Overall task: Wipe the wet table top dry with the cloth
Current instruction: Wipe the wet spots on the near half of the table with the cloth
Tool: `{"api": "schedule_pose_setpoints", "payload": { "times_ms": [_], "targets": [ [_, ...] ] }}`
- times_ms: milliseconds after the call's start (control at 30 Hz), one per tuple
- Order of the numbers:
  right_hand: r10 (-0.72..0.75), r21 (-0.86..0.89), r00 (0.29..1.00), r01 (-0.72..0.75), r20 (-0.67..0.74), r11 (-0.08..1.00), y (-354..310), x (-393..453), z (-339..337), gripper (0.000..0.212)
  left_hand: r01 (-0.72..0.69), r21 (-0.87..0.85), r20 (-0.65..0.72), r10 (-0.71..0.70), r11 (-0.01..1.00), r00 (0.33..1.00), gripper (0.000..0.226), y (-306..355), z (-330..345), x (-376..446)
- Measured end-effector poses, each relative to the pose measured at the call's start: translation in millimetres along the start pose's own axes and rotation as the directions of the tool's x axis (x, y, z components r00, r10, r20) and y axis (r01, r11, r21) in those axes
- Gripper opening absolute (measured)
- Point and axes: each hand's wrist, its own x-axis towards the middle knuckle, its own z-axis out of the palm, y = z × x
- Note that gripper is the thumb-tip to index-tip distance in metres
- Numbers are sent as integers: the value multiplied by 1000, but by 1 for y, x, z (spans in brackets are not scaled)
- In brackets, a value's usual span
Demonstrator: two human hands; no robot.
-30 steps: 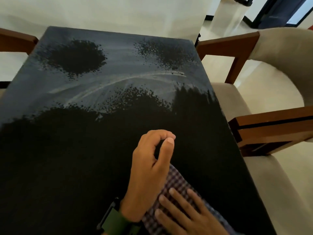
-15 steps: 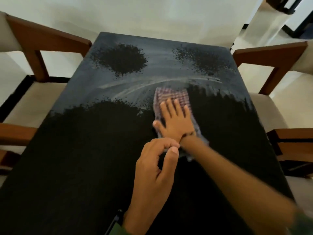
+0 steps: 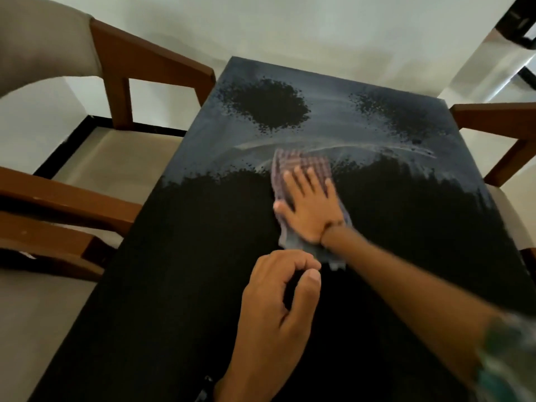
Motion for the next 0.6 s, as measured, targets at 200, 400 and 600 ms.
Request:
{"api": "schedule_pose_setpoints", "payload": {
  "times_ms": [200, 400, 600],
  "targets": [
    [161, -49, 984, -158, 73, 986, -33, 23, -14, 76, -21, 31, 41, 19, 999, 999, 22, 4, -33, 11],
    [-291, 102, 858, 274, 424, 956, -118, -171, -8, 65, -58, -60, -25, 57, 997, 998, 61, 4, -42, 16],
    [-290, 17, 919, 296, 268, 955, -135, -132, -32, 61, -46, -119, -45, 41, 992, 998, 39, -15, -74, 43]
  ]
}}
